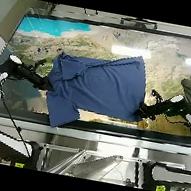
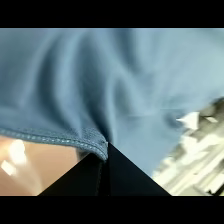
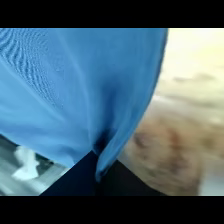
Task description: Fold the shirts.
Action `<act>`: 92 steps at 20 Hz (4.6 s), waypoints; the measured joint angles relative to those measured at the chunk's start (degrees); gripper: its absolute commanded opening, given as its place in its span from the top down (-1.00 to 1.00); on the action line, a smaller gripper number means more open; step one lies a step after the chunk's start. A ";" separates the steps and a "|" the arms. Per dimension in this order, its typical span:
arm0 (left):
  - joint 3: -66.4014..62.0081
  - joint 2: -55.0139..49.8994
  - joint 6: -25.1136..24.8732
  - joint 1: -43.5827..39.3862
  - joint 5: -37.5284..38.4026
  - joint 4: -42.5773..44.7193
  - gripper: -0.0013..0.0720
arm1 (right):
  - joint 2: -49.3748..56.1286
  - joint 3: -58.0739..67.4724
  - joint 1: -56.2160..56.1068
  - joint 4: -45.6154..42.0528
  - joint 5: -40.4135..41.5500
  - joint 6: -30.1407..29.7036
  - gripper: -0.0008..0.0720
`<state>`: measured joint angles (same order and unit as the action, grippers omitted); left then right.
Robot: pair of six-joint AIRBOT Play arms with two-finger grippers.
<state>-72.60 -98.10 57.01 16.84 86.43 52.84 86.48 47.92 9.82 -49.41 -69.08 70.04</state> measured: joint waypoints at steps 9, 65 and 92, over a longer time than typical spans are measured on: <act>-6.88 30.80 -8.09 9.38 12.00 -53.96 0.90 | -39.67 16.26 10.64 25.53 -4.20 -8.02 0.94; -30.01 -23.23 -0.48 -2.21 -14.23 -14.14 0.28 | 26.53 38.01 6.60 18.86 9.14 -21.20 0.32; 40.76 34.23 8.07 8.94 -9.62 -3.30 0.27 | -6.60 -6.54 15.65 -3.21 0.02 -7.74 -0.45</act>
<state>-31.83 -63.88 65.08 25.78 76.82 49.54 79.88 41.39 25.47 -52.62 -69.06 62.30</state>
